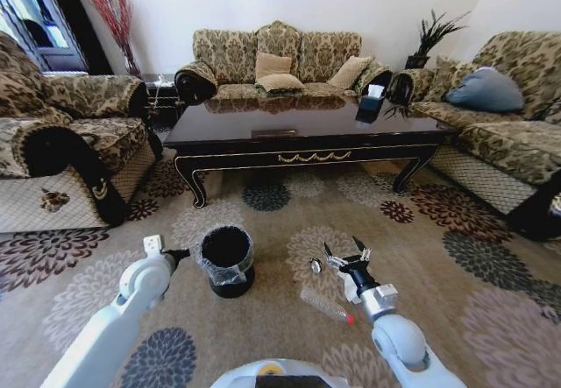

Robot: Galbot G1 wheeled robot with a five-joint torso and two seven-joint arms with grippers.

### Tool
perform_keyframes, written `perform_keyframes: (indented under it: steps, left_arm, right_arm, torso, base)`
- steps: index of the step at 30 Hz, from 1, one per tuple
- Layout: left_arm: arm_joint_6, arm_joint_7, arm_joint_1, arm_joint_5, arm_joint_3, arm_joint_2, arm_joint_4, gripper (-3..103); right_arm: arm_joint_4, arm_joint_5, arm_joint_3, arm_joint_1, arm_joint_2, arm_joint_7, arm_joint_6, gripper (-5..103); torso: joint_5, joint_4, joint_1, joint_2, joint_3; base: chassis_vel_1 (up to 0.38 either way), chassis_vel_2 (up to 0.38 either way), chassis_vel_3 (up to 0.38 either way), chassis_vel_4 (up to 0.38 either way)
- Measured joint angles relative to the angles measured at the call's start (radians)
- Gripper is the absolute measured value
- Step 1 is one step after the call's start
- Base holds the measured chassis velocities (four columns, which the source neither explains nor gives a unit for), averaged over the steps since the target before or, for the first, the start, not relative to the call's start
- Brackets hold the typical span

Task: Move to the front of the table and pick up the trash from the floor, then place it into the trash bin.

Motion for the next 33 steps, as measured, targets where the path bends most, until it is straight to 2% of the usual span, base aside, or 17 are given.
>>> perform_keyframes:
  steps: [1, 3, 7, 16, 22, 25, 26, 27, 28, 31, 32, 33]
  left_arm:
    - [-0.001, -0.036, -0.032, -0.054, 0.022, -0.007, 0.023, 94]
    - [-0.001, -0.068, -0.062, -0.101, 0.048, -0.016, 0.052, 86]
    - [-0.002, -0.112, -0.095, -0.147, 0.085, -0.023, 0.084, 85]
    - [-0.003, -0.133, -0.156, -0.200, 0.147, -0.024, 0.161, 84]
    - [-0.003, -0.134, -0.191, -0.222, 0.195, -0.031, 0.228, 78]
    - [-0.003, -0.134, -0.202, -0.227, 0.210, -0.040, 0.266, 68]
    - [-0.003, -0.134, -0.202, -0.227, 0.210, -0.040, 0.266, 68]
    - [-0.003, -0.134, -0.202, -0.227, 0.210, -0.044, 0.277, 63]
    - [-0.003, -0.134, -0.200, -0.229, 0.209, -0.045, 0.280, 63]
    - [-0.005, -0.134, -0.192, -0.237, 0.201, -0.045, 0.280, 46]
    - [-0.005, -0.134, -0.192, -0.237, 0.201, -0.045, 0.280, 46]
    - [-0.005, -0.134, -0.189, -0.240, 0.199, -0.045, 0.279, 41]
  right_arm:
    - [-0.003, -0.001, 0.001, 0.000, 0.002, 0.002, 0.000, 100]
    - [-0.005, -0.001, 0.003, 0.000, 0.006, 0.005, 0.000, 100]
    - [-0.011, -0.004, 0.005, -0.002, 0.013, 0.007, 0.000, 100]
    - [-0.016, -0.006, 0.004, -0.001, 0.021, 0.011, 0.001, 100]
    - [-0.018, -0.009, 0.003, -0.004, 0.025, 0.012, 0.003, 100]
    - [-0.019, -0.010, 0.003, -0.006, 0.025, 0.013, 0.005, 100]
    - [-0.019, -0.010, 0.003, -0.006, 0.025, 0.013, 0.005, 100]
    - [-0.019, -0.010, 0.003, -0.006, 0.026, 0.013, 0.005, 100]
    - [-0.019, -0.010, 0.004, -0.006, 0.026, 0.013, 0.005, 100]
    - [-0.021, -0.010, 0.004, -0.006, 0.023, 0.014, 0.006, 100]
    - [-0.021, -0.010, 0.004, -0.006, 0.023, 0.014, 0.006, 100]
    - [-0.024, -0.010, 0.003, -0.004, 0.022, 0.014, 0.006, 100]
  torso:
    - [0.0003, -0.0001, 0.000, 0.000, 0.000]
    - [0.0000, 0.0000, 0.000, 0.000, 0.000]
    - [0.0001, 0.0000, 0.000, 0.000, 0.000]
    - [0.0001, 0.0000, 0.000, 0.000, 0.000]
    - [0.0001, 0.0001, 0.000, 0.000, 0.000]
    - [0.0001, -0.0002, 0.000, 0.000, 0.000]
    - [0.0001, -0.0002, 0.000, 0.000, 0.000]
    - [0.0000, 0.0001, 0.000, 0.000, 0.000]
    - [-0.0001, 0.0001, 0.000, 0.000, 0.000]
    - [0.0004, 0.0001, 0.000, 0.000, 0.000]
    - [0.0004, 0.0001, 0.000, 0.000, 0.000]
    - [0.0003, 0.0001, 0.000, 0.000, 0.000]
  base:
    - [0.000, 0.000, 0.000, 0.000]
    - [0.000, 0.000, 0.000, 0.000]
    - [0.000, 0.000, 0.000, 0.000]
    - [0.000, 0.000, 0.000, 0.000]
    - [0.000, 0.000, 0.000, 0.000]
    - [0.000, 0.000, 0.000, 0.000]
    - [0.000, 0.000, 0.000, 0.000]
    - [0.000, 0.000, 0.000, 0.000]
    - [0.000, 0.000, 0.000, 0.000]
    - [0.000, 0.000, 0.000, 0.000]
    - [0.000, 0.000, 0.000, 0.000]
    - [0.000, 0.000, 0.000, 0.000]
